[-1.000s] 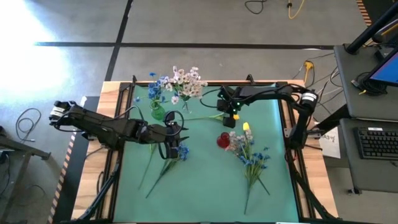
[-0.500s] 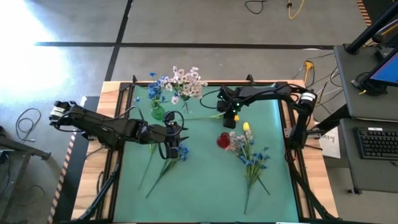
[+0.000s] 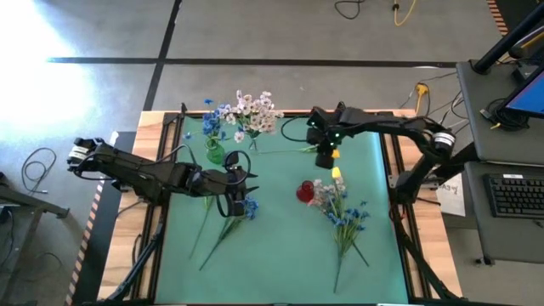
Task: Sort flowers into vase by color
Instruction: Put the top yellow flower into the red vase
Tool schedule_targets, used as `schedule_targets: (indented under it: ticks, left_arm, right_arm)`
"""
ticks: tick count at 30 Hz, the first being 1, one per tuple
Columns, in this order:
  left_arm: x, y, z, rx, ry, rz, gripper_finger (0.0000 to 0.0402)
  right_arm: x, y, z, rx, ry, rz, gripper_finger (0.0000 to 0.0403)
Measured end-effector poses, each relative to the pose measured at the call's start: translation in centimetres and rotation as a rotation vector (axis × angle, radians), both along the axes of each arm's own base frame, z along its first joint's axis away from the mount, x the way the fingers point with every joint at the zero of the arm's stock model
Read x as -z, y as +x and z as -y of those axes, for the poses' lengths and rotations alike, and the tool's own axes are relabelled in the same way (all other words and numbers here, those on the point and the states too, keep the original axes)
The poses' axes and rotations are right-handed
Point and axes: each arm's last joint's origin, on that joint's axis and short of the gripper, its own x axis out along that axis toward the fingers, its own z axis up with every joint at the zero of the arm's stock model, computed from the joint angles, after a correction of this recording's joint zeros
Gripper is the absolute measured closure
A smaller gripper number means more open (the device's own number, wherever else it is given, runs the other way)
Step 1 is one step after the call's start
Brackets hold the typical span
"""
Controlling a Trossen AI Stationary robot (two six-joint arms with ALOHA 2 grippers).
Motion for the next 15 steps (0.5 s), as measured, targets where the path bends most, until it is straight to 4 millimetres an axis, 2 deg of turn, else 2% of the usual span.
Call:
schedule_targets:
  ticks: [7, 11, 15]
  left_arm:
    - [-0.2, 0.1, 0.0, -0.007, -0.019, 0.031, 0.0267]
    - [-0.7, 0.4, 0.1, -0.008, -0.033, 0.086, 0.0267]
    - [-1.1, 0.7, 0.2, 0.003, -0.024, 0.137, 0.0267]
  right_arm:
    - [-6.3, -2.2, -2.6, 0.065, 0.006, 0.003, 0.0385]
    - [-9.5, -3.2, -5.1, 0.092, 0.01, 0.009, 0.0385]
    - [-11.7, -3.7, -8.0, 0.102, 0.044, -0.007, 0.0385]
